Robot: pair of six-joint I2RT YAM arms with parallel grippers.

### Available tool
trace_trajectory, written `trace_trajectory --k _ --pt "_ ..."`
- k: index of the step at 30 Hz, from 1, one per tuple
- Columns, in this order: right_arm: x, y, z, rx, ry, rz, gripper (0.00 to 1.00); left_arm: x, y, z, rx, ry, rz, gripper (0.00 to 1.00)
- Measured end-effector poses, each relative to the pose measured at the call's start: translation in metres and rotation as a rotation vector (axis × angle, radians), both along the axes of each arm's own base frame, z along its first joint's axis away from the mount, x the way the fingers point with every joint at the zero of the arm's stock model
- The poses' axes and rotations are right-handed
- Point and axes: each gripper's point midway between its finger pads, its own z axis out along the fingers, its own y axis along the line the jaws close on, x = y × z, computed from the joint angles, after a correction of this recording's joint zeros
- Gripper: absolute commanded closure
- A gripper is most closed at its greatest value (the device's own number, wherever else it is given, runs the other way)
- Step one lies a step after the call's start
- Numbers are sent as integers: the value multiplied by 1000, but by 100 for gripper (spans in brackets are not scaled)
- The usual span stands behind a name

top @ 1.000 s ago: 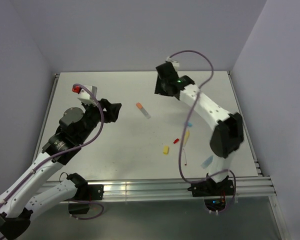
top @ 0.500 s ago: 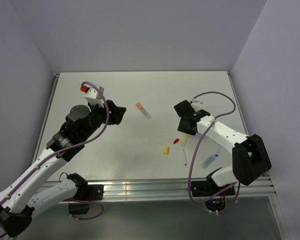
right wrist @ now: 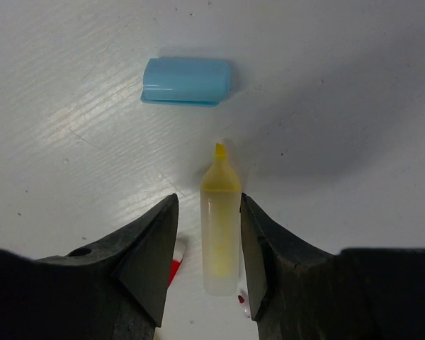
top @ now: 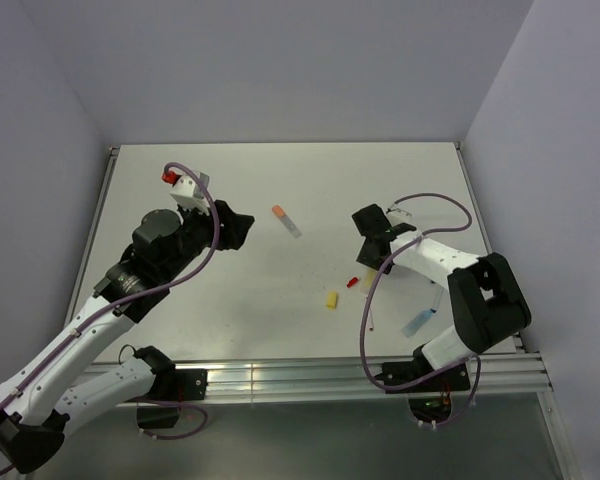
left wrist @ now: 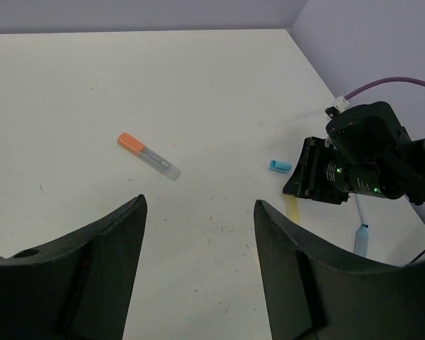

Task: Insert the pens into the pen caps

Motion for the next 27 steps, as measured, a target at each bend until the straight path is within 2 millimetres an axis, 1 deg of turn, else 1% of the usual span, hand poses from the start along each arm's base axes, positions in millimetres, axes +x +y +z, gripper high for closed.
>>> trace_trajectory --k 7,10,13,17,18,20,21,23,24,27 --pt "2 1 -11 16 6 -3 52 2 -2 -4 8 10 -3 33" --pt "0 2 -18 19 19 -1 52 2 -2 -5 10 13 -3 34" --pt "-2 1 -21 20 21 0 52 3 -3 -7 14 18 -3 34" --pt "-1 1 -21 22 15 -1 58 4 -4 -10 20 26 -4 34" --pt "-1 1 -21 22 15 -1 62 5 -4 -11 21 29 -5 34" --pt "0 1 -22 22 13 -2 67 5 -5 -12 23 33 -7 35" --pt "0 1 -22 23 12 -2 73 5 -6 -13 25 35 -9 34" --pt "0 1 -21 27 8 -3 81 5 -7 -15 30 42 -12 34" --pt "0 1 -21 28 5 -5 88 5 -7 -16 31 44 -13 34" --pt "-1 1 -20 33 -2 -6 97 6 -9 -19 35 51 -18 35"
